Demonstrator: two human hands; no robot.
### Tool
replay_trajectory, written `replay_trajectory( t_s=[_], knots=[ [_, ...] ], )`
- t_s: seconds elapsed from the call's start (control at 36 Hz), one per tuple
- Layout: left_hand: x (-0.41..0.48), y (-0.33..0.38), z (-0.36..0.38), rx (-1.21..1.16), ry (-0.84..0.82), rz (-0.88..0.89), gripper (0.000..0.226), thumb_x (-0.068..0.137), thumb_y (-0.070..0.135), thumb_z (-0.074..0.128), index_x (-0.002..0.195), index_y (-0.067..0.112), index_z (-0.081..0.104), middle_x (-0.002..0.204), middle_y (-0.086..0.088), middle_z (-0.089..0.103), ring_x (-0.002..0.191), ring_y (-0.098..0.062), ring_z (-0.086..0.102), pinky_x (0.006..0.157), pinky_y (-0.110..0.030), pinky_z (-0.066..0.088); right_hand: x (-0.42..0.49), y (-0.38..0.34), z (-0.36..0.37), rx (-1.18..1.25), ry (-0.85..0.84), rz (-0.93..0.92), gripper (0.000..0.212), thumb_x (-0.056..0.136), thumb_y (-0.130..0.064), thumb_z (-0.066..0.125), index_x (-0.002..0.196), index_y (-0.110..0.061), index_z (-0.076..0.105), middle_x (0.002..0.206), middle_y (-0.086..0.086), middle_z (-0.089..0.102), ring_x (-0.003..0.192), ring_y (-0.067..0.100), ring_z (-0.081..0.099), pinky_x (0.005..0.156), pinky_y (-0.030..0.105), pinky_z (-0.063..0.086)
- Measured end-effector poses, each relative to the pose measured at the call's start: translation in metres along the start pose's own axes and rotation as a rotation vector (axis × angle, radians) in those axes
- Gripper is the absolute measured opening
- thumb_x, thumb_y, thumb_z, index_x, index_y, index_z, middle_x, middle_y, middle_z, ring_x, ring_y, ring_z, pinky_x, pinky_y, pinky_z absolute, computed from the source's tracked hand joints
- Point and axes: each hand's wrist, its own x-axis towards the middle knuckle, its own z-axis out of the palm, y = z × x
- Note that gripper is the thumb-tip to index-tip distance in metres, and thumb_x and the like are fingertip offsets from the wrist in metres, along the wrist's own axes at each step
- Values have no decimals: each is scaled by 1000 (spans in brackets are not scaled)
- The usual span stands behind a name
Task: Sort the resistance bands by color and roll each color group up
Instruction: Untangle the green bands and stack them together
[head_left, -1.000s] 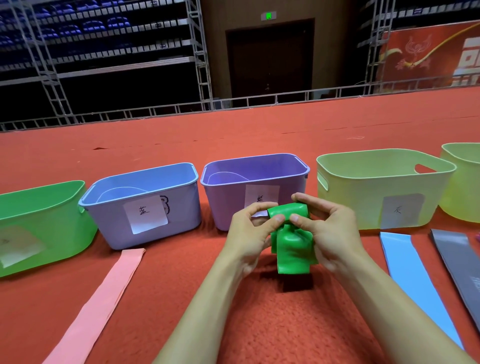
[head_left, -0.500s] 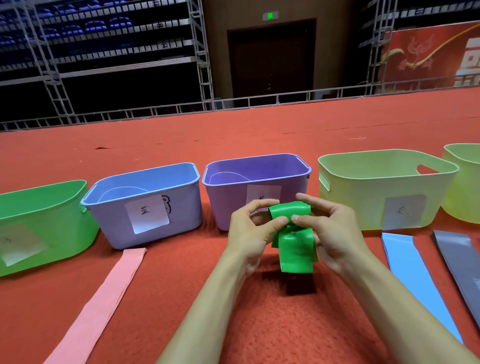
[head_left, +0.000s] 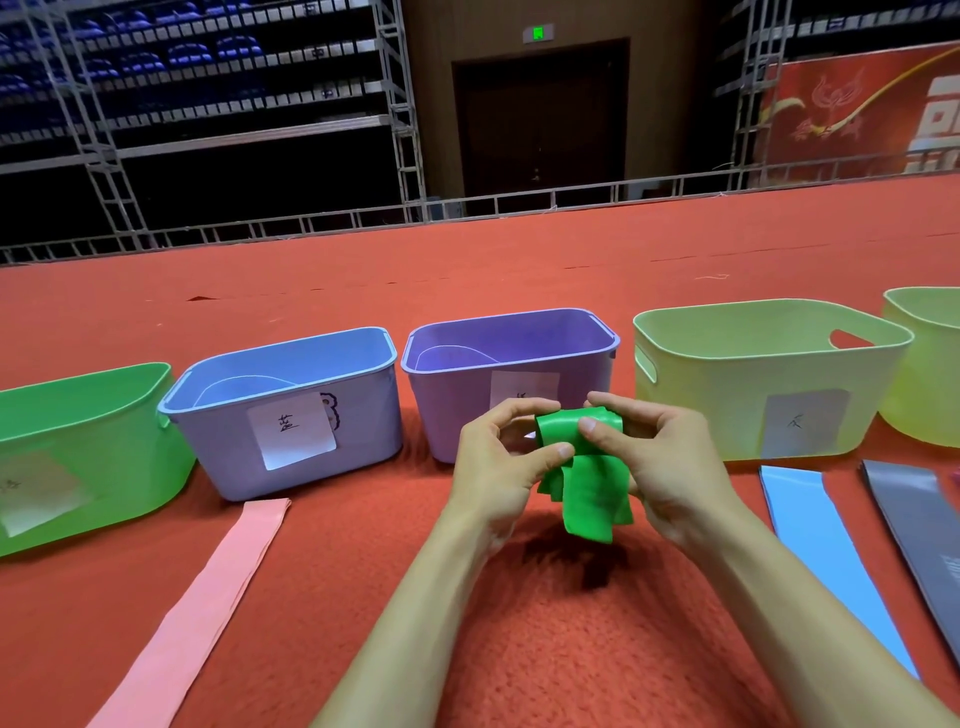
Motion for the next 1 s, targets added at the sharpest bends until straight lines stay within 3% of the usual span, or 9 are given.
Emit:
replay_trajectory(
  t_s=[0.22, 0.33, 0.42, 0.5, 0.69, 1.0],
  knots=[
    [1, -3, -1, -7, -27, 1, 37, 62, -2, 75, 88, 23, 72, 92, -10, 73, 87, -23, 68, 81, -45, 57, 1, -1, -3, -6, -15, -2, 25, 74, 8, 72, 92, -9, 70, 86, 13, 72, 80, 24, 66, 79, 40, 56],
    [1, -1, -1, -69, -75, -60, 35, 64, -5, 72, 91, 17, 69, 93, -9, 71, 87, -25, 66, 82, -50, 54, 0, 0, -2, 8, -20, -23, 27, 72, 11, 72, 88, -11, 70, 86, 13, 72, 80, 24, 65, 82, 44, 55],
    [0, 4, 0, -152, -72, -115, 25, 81, -13, 63, 94, 8, 65, 95, -12, 66, 85, -24, 66, 77, -40, 57, 0, 0, -1, 5, -25, -41, 31, 71, 14, 71, 86, -13, 71, 84, 8, 73, 79, 21, 66, 83, 44, 56],
    [1, 5, 2, -182, -48, -148, 13, 90, -1, 60, 98, 8, 64, 96, -11, 66, 82, -19, 66, 74, -33, 57, 0, 1, -2, -19, -42, -63, 33, 70, 15, 71, 87, -13, 71, 84, 7, 73, 79, 19, 66, 82, 39, 56],
    [3, 2, 0, -157, -41, -198, 8, 90, 6, 62, 98, 9, 64, 94, -14, 66, 78, -20, 67, 72, -31, 57, -1, 3, -2, -52, -64, -107, 36, 70, 16, 72, 89, -14, 71, 87, 7, 74, 80, 16, 67, 79, 32, 57],
    [2, 7, -7, -124, -104, -239, 7, 90, 11, 64, 96, 9, 64, 84, -11, 69, 73, -21, 68, 67, -29, 57, -2, 4, -2, -57, -70, -126, 38, 69, 17, 72, 88, -16, 72, 88, 4, 75, 80, 16, 69, 79, 35, 57]
  ],
)
